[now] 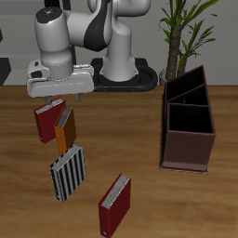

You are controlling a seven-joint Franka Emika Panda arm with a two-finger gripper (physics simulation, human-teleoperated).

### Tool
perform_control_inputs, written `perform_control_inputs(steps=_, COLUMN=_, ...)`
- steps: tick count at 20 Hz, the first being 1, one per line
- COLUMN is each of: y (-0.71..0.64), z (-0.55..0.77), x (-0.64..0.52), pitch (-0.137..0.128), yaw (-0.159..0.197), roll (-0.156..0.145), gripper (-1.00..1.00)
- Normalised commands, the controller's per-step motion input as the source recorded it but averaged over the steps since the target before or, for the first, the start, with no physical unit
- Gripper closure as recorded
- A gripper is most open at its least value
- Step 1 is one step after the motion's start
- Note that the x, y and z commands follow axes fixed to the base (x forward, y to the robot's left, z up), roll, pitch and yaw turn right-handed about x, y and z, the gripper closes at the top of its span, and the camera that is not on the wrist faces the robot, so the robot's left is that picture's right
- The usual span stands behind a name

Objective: Place the orange book into the left desk caddy's right compartment

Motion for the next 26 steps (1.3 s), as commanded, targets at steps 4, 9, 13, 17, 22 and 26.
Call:
perform_control_inputs(steps=4, y=0.03, z=-0.05, x=0.00, pitch=0.002, yaw=-0.012, roll=0.000, gripper=-1.00)
perform_control_inputs(steps=9, y=0.05, z=-0.11, x=0.07, pitch=0.008, yaw=-0.004, roll=0.004, gripper=-1.00)
perform_control_inputs(steps=13, y=0.02, z=-0.29, x=0.13, pitch=0.029, yaw=0.014, roll=0.014, gripper=-1.00)
perform_control_inputs(steps=17, y=-0.02, z=-0.21, x=0.05, pitch=0.022, yaw=-0.004, roll=0.002, gripper=-1.00)
perform_control_inputs(steps=22, y=-0.08, z=-0.24, x=0.03, pitch=0.027, yaw=-0.010, roll=-0.015, gripper=-1.00)
perform_control_inputs(steps=26, y=-0.08, z=-0.19, x=-0.02, pitch=0.025, yaw=-0.006, roll=-0.015, gripper=-1.00)
